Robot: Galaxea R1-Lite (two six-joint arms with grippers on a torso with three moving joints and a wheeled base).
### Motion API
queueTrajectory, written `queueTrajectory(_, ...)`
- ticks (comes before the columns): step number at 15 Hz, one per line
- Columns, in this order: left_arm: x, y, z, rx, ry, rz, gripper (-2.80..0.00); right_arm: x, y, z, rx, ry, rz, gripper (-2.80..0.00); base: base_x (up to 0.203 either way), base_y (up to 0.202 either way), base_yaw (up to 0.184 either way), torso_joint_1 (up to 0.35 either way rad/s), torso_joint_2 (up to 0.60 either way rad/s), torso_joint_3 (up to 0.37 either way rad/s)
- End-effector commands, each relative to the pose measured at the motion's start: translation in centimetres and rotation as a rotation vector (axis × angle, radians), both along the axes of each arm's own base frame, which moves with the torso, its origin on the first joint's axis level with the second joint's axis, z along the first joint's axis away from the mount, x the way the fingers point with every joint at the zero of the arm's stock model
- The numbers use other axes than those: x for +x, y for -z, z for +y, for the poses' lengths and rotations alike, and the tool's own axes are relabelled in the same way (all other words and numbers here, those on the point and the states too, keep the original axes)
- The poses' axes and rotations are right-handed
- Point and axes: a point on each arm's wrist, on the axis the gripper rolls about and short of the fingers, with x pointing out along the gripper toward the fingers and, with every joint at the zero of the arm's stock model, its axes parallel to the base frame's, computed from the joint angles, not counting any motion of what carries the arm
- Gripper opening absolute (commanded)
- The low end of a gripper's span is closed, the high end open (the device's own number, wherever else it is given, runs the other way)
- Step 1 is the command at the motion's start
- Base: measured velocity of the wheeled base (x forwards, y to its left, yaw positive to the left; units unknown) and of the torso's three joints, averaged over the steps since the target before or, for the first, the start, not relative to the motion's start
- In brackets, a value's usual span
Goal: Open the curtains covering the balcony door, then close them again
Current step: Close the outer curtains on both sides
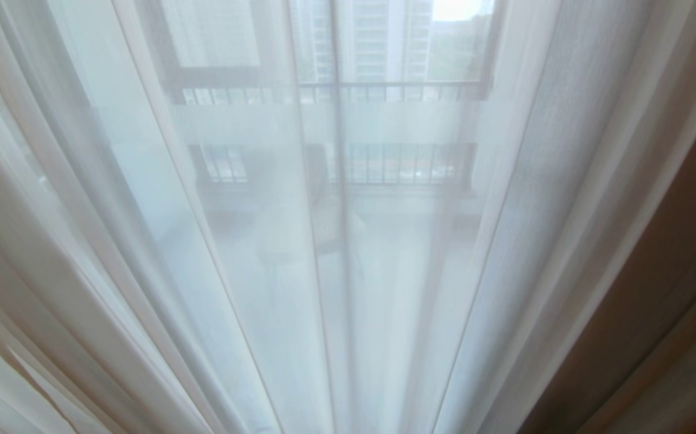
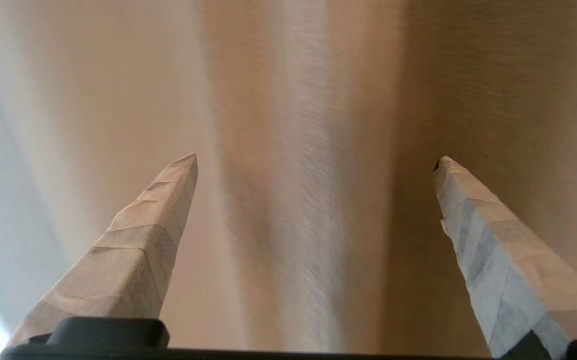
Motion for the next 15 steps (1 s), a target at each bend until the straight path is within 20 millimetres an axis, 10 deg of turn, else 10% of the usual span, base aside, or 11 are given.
queueTrajectory(1,0.00,0.00,0.00,-0.001,0.000,-0.001,-2.80,1.38,-0.27,-0.93,0.012,-0.042,0.010,0.00,0.000,0.000,0.000,0.000,0.00,0.000)
queueTrajectory(13,0.00,0.01,0.00,-0.001,-0.002,0.001,-2.80,2.30,-1.00,-1.63,0.005,-0.049,0.000,0.00,0.000,0.000,0.000,0.000,0.00,0.000)
queueTrajectory(14,0.00,0.00,0.00,-0.001,-0.001,-0.001,-2.80,2.31,-1.00,-1.63,0.007,-0.050,0.000,-2.80,0.000,0.000,0.000,0.000,0.00,0.000)
queueTrajectory(15,0.00,0.00,0.00,-0.001,0.000,-0.001,-2.80,2.31,-1.00,-1.63,0.007,-0.050,0.000,-2.80,0.000,0.000,0.000,0.000,0.00,0.000)
